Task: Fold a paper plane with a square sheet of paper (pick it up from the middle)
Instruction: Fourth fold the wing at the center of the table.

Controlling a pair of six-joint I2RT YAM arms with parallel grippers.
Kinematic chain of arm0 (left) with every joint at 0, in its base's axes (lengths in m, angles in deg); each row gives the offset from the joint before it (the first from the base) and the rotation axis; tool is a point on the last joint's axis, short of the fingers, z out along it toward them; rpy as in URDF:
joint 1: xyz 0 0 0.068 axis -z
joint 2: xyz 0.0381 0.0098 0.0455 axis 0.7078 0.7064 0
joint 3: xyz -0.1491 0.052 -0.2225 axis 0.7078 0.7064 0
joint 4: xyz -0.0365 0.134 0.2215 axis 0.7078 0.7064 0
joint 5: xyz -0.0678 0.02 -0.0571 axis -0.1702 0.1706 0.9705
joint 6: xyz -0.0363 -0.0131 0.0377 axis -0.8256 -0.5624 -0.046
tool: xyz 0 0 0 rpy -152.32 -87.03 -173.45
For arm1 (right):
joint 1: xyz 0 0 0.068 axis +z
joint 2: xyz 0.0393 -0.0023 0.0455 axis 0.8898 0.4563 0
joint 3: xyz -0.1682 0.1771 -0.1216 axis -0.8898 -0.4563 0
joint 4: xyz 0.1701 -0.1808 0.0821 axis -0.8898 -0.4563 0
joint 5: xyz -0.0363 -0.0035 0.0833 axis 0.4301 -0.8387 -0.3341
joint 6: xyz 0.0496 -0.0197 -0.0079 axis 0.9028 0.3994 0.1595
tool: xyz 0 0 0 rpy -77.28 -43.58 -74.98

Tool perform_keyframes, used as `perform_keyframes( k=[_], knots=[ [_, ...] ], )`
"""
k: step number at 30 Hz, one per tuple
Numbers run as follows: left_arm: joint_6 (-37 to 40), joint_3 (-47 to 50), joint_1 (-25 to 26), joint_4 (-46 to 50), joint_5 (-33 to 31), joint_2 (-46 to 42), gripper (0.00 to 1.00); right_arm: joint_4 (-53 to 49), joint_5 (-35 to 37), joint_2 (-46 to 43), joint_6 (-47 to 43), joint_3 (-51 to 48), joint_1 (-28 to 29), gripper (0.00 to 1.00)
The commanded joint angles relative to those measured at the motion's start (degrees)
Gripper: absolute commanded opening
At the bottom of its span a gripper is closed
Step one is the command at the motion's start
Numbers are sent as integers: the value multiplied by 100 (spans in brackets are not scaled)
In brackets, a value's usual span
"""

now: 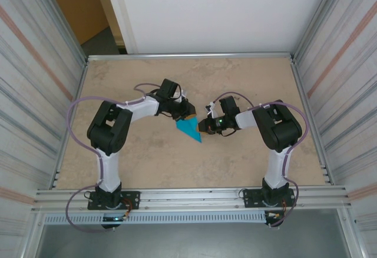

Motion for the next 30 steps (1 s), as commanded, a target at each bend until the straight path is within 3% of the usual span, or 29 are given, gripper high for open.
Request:
perform_keyframes(
  k=[1, 18, 30],
  knots=[
    [53, -31, -3, 75, 123, 130, 15, -442, 338, 243, 74, -21, -53, 10],
    [125, -176, 1, 135, 78, 404, 11, -633, 123, -386, 150, -75, -157, 25],
    [88, -292, 10, 138, 100, 519, 11, -1413, 1336, -1341, 104, -239, -160, 33]
  ],
)
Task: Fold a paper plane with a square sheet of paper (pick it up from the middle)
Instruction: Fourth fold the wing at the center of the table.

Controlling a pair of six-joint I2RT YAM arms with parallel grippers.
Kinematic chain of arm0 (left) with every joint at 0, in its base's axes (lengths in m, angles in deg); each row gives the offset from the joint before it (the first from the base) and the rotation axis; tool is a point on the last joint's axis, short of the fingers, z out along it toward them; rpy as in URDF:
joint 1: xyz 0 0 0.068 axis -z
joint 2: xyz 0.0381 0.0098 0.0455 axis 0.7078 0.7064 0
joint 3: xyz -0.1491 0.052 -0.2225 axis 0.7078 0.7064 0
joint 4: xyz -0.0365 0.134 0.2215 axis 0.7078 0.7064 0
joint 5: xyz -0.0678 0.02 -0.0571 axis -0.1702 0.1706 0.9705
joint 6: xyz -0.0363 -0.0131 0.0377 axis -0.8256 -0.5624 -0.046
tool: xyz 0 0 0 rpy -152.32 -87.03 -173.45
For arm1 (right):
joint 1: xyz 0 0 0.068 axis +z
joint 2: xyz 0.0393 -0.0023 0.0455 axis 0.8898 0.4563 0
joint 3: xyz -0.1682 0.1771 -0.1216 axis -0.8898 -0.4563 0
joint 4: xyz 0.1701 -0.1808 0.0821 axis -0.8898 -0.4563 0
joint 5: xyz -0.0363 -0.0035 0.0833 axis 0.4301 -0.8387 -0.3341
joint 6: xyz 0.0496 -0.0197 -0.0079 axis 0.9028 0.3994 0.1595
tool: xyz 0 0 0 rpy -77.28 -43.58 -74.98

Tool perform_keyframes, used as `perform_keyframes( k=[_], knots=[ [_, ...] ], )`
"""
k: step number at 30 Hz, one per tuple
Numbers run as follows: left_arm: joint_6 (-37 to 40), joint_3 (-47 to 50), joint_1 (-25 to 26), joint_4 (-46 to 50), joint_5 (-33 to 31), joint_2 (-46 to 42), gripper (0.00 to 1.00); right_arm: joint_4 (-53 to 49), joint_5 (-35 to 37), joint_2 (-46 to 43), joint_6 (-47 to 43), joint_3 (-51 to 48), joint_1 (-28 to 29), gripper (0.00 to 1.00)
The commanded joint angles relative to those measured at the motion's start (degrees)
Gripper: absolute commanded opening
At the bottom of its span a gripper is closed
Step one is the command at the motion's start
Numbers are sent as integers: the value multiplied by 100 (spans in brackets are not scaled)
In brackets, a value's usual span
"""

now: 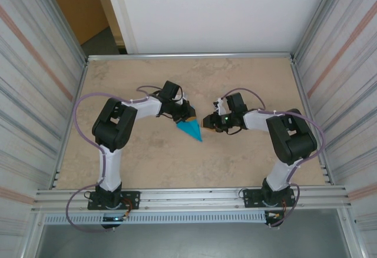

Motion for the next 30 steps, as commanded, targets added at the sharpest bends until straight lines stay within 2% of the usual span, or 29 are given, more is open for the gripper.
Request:
perform_keyframes(
  k=[1, 9, 14, 30],
  knots=[
    [86, -159, 16, 110, 102, 160, 11, -515, 492, -154, -42, 13, 43, 33],
    [85, -207, 19, 123, 113, 206, 11, -909, 525, 184, -356, 471, 436, 36],
    [77, -207, 19, 131, 122, 211, 11, -999, 527, 421, -411, 681, 494, 36],
    [84, -220, 19, 131, 148, 211, 11, -1094, 560, 770, -441, 678, 472, 26]
  ],
)
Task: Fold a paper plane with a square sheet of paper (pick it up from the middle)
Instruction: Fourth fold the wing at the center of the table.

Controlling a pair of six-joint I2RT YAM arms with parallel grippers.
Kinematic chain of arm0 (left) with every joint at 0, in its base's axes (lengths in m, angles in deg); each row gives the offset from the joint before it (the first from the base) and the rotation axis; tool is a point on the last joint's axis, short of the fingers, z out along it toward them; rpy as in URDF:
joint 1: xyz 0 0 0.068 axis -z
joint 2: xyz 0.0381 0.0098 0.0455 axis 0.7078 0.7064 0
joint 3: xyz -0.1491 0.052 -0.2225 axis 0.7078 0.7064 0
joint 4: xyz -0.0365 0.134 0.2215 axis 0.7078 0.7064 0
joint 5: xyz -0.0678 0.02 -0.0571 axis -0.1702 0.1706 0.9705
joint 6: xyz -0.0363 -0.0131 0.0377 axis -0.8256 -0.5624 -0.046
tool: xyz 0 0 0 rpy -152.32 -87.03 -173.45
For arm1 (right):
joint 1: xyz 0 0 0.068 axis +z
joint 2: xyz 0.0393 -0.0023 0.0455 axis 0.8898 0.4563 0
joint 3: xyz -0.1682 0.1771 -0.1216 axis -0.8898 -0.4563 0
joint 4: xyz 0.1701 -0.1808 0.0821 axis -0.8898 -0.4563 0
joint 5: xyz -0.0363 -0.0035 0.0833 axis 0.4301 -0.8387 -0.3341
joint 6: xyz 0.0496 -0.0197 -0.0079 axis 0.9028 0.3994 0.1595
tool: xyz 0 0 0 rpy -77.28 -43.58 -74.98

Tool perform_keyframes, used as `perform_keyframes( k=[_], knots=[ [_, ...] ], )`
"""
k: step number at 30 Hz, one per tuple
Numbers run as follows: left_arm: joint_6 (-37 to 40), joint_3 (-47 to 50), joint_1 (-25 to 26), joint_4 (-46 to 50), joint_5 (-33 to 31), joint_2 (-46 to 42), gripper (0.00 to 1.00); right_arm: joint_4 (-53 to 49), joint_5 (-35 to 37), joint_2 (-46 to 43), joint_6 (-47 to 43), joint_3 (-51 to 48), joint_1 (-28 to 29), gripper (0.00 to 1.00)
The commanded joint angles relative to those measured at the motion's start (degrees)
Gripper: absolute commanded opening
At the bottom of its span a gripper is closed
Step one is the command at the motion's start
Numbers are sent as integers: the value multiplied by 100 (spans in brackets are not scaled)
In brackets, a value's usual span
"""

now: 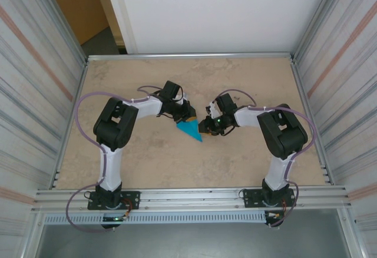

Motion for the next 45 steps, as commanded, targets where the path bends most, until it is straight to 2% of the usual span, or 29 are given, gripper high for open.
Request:
perform_keyframes(
  k=[1, 13, 45],
  knots=[
    [76, -142, 15, 113, 104, 108, 11, -213, 133, 192, -127, 69, -19, 25],
    [91, -218, 17, 134, 150, 329, 11, -471, 277, 404, -210, 139, -9, 21],
    [122, -126, 10, 303, -26, 448, 10, -1029, 256, 725, -271, 449, 77, 17]
  ],
)
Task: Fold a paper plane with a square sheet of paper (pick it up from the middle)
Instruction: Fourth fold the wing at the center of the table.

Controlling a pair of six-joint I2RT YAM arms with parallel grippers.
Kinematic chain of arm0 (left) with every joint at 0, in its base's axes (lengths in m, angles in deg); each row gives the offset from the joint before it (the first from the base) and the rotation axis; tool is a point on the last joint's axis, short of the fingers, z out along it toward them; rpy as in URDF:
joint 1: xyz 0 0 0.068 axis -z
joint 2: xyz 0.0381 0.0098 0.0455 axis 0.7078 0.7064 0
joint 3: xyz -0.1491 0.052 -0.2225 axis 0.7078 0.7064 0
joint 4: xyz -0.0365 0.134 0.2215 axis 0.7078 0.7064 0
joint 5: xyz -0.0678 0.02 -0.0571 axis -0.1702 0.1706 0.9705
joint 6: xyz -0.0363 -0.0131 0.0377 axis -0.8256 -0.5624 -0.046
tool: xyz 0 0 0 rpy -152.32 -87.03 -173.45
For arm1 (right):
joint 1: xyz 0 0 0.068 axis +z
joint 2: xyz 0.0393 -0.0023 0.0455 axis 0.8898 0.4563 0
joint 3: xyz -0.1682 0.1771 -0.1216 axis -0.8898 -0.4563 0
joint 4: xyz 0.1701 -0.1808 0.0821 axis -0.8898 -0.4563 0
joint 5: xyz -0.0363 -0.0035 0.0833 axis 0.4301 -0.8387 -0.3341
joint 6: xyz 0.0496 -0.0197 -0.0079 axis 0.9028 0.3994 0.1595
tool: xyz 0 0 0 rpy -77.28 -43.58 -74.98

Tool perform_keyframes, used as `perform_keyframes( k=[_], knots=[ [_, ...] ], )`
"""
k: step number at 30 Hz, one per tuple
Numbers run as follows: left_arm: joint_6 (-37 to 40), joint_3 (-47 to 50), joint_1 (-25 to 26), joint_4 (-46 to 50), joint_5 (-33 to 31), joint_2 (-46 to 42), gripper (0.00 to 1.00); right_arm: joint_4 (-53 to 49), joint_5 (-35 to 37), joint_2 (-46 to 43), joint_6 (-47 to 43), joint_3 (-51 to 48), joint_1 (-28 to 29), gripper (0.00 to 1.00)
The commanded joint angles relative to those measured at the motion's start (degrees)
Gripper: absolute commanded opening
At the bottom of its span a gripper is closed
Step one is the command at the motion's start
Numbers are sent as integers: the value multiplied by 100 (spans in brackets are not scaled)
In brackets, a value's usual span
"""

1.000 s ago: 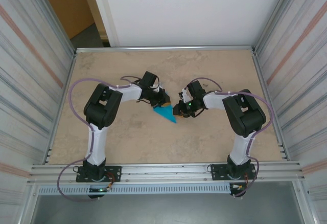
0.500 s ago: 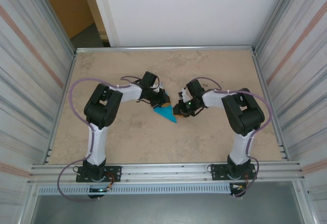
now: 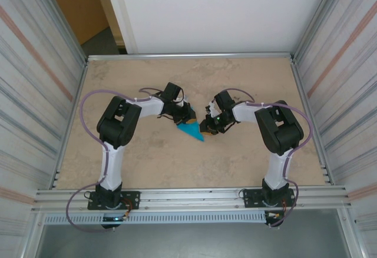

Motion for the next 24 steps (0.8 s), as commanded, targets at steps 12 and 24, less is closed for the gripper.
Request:
perform_keyframes(
  k=[12, 24],
  knots=[
    [224, 62, 10, 221, -69, 200, 9, 42, 252, -959, -35, -107, 75, 24],
    [235, 122, 10, 186, -23, 163, 9, 277, -438, -286, -24, 78, 255, 14]
  ],
)
